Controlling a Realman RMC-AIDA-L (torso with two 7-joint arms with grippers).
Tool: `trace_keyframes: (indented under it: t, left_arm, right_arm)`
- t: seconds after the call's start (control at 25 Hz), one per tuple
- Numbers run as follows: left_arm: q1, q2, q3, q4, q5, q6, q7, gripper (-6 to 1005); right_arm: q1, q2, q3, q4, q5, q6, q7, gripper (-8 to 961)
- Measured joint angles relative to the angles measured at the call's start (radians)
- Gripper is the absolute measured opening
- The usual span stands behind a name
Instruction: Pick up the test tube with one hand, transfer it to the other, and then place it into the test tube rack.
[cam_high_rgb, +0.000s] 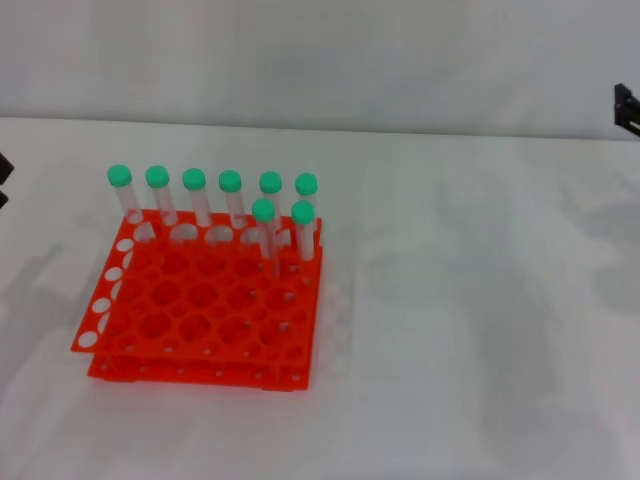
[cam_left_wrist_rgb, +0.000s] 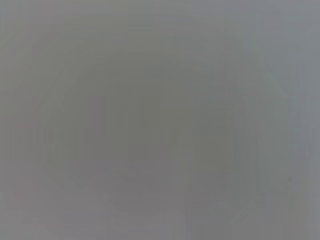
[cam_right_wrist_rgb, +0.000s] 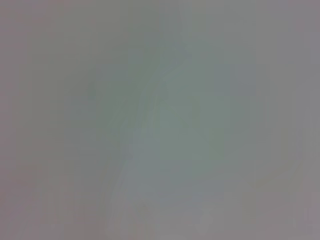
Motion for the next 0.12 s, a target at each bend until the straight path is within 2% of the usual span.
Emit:
trace_keyframes:
  t: [0.12]
  left_arm:
    - [-0.01,0.0,-0.001,-0.003,0.002,-0.004,0.002,722]
  right_arm:
    - [0.021,0.0,0.069,0.027,0.076,0.039,-0.001,868]
